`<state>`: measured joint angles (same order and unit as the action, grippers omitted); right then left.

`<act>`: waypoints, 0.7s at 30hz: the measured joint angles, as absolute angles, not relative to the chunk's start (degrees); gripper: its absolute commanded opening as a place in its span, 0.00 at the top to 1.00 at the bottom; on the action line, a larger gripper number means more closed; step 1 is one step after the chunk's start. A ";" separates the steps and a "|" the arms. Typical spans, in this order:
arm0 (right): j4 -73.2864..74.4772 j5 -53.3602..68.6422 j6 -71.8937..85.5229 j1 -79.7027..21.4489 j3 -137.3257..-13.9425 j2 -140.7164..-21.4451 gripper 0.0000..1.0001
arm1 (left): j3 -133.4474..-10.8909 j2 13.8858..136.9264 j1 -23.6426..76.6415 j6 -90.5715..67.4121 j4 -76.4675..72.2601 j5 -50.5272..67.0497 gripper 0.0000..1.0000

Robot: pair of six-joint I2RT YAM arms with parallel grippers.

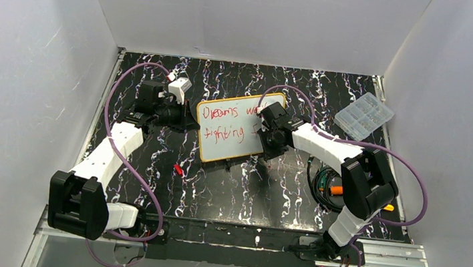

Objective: Write a sentence on the whiteboard

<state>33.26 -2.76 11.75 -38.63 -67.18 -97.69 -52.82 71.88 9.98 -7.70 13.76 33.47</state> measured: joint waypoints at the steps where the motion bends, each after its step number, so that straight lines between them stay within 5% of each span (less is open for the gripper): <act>1: 33.26 -2.63 11.75 -38.63 -67.18 -97.71 0.99 | -52.82 71.88 9.98 -7.70 13.76 33.47 1.00; 21: 33.32 -2.70 12.21 -38.70 -65.30 -97.76 0.99 | -52.82 71.88 9.98 -7.70 13.76 33.47 1.00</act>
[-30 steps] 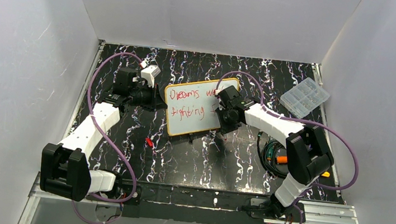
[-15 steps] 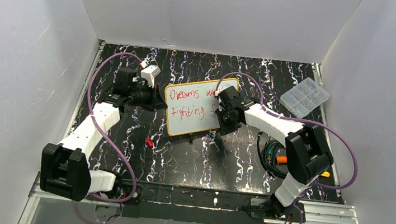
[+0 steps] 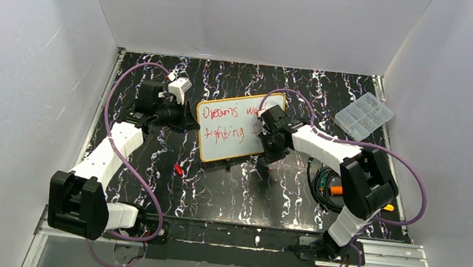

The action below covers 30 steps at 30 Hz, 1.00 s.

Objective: Write a sentence on the whiteboard

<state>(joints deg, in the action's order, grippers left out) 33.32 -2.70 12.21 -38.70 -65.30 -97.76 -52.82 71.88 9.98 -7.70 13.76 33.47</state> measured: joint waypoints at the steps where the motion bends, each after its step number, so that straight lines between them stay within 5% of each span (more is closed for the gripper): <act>1: 33.34 -2.94 12.21 -38.61 -65.30 -97.76 0.99 | -52.82 71.88 9.98 -7.70 13.76 33.47 1.00; 30: 34.61 -3.51 11.86 -38.44 -68.03 -97.14 0.99 | -52.82 71.68 9.98 -7.73 13.76 33.50 1.00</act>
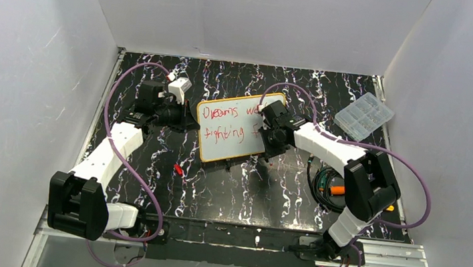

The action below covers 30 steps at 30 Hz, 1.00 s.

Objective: Write a sentence on the whiteboard

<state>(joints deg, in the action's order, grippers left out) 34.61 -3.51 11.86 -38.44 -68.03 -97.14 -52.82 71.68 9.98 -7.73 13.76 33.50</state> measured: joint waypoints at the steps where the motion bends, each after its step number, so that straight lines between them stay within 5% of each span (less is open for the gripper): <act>1: 34.59 -4.05 11.90 -38.48 -68.03 -96.71 0.99 | -52.80 71.68 9.98 -7.73 13.76 33.50 1.00; 30: 35.77 -4.89 10.24 -37.47 -68.16 -97.97 0.99 | -52.18 71.13 9.98 -7.75 13.74 33.47 1.00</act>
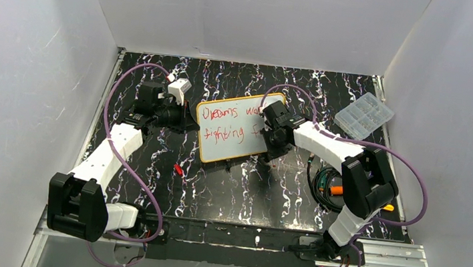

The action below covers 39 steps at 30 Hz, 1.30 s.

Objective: Write a sentence on the whiteboard

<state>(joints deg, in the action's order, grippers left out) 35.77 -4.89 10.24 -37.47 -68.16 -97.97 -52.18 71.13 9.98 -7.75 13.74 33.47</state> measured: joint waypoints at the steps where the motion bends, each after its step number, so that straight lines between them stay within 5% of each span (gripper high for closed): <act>1: 35.90 -4.89 10.24 -37.47 -68.16 -98.02 0.99 | -52.18 71.13 9.98 -7.75 13.74 33.50 1.00; 39: 35.88 -1.80 11.35 -36.40 -64.71 -98.13 0.99 | -52.12 70.70 9.98 -7.77 13.78 33.50 1.00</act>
